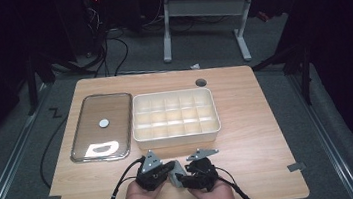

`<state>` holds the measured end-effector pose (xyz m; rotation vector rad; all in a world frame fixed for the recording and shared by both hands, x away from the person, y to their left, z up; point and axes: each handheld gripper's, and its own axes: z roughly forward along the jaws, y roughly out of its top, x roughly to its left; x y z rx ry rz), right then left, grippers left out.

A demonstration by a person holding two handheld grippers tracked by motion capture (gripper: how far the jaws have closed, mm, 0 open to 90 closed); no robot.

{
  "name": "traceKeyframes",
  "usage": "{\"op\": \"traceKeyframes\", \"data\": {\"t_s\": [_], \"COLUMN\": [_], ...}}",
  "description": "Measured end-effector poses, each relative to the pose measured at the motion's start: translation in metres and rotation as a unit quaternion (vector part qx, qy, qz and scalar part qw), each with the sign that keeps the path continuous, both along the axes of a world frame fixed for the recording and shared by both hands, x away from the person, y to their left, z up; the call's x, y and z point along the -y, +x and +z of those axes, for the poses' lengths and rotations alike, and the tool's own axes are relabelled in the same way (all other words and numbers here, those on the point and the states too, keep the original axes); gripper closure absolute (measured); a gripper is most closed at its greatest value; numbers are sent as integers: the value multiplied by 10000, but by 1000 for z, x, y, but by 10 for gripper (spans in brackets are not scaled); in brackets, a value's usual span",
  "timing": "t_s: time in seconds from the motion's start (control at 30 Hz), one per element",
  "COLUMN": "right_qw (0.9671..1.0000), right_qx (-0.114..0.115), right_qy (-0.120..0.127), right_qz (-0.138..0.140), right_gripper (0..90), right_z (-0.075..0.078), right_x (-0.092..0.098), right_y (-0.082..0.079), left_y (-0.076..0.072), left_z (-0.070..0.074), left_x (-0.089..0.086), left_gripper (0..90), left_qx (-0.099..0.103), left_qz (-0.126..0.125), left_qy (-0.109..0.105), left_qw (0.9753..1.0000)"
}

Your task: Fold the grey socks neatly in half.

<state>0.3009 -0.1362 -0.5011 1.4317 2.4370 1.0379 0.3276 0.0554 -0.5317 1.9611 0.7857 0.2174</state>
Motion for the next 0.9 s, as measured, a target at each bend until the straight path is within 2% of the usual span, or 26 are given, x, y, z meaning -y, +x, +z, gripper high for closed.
{"op": "traceKeyframes", "data": {"t_s": [0.07,0.27,0.4,0.5,0.6,0.7,0.9], "right_qw": [9999,9996,9996,9995,9994,9994,9987], "right_qx": [-150,-275,-259,-300,-320,-300,-472], "right_qy": [-25,1,26,24,6,-14,55], "right_qz": [-34,-22,59,114,144,194,192], "right_gripper": [501,509,526,534,539,539,535], "right_z": [-5,-8,-9,-8,-8,-8,-7], "right_x": [-2,-2,-2,-3,-3,-4,-5], "right_y": [3,4,5,5,7,8,11], "left_y": [0,-3,-3,1,1,0,0], "left_z": [0,3,7,4,1,2,1], "left_x": [-1,-6,-18,-23,-24,-25,-26], "left_gripper": [900,884,884,885,885,883,878], "left_qx": [-2,17,63,-62,-113,-97,-149], "left_qz": [2,49,201,310,322,334,307], "left_qy": [-11,-106,-85,30,106,75,125], "left_qw": [10000,9999,9997,9995,9994,9994,9993]}}
